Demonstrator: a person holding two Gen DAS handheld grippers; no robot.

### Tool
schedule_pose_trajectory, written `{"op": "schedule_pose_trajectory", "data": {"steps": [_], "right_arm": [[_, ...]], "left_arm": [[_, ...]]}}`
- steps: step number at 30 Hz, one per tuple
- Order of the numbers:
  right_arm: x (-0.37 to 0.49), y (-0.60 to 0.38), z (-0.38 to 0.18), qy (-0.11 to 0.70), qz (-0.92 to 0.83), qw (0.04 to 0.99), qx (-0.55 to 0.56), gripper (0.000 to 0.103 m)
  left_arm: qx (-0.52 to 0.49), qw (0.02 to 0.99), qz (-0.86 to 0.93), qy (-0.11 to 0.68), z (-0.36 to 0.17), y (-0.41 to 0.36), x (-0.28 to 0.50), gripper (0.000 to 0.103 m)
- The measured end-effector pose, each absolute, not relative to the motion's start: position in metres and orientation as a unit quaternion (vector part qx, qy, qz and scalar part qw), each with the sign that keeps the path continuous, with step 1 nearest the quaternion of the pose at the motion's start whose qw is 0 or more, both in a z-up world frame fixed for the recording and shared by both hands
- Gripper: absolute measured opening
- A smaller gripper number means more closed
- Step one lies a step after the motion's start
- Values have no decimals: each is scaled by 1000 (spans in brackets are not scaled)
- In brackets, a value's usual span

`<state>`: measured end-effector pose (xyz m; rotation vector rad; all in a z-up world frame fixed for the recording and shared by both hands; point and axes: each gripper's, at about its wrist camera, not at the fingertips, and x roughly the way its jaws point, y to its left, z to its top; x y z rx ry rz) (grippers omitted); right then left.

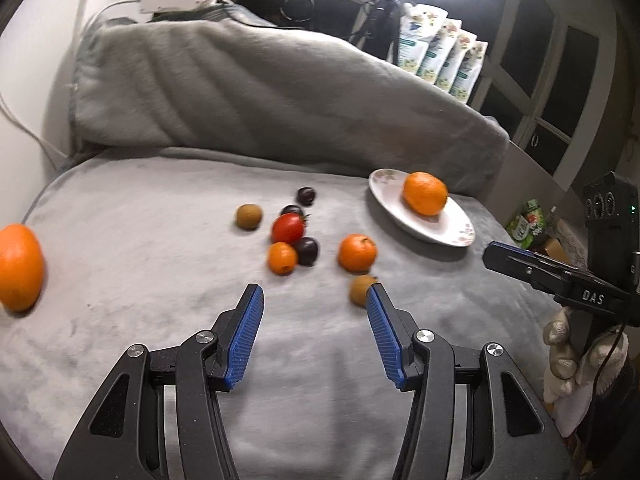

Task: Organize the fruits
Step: 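Lower the orange onto the plate and open the right gripper, then close the right gripper on a small mandarin while the left gripper grasps another mandarin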

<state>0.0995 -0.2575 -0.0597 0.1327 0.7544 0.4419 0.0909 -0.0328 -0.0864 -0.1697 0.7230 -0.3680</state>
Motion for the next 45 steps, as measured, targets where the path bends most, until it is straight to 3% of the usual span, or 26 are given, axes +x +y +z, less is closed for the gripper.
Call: {"op": "schedule_pose_trajectory", "data": {"steps": [6,18,29,45], "right_arm": [[106,-252,-66,378,220,897,70,69],[123,-229,-78,391,227,891,49,69],[160,-205,-96,421,241,873,52,52],[193,-200,-118,456,246,851,88,49]], "left_arm": [[-84,913,-175,359,-95,-26,99,53],[-79,905,-186,374,-104,-29,126,39],[-81,894,-187,399,-117,-33,151,33],[-64,881,-193,428,-128,-43,172,26]]}}
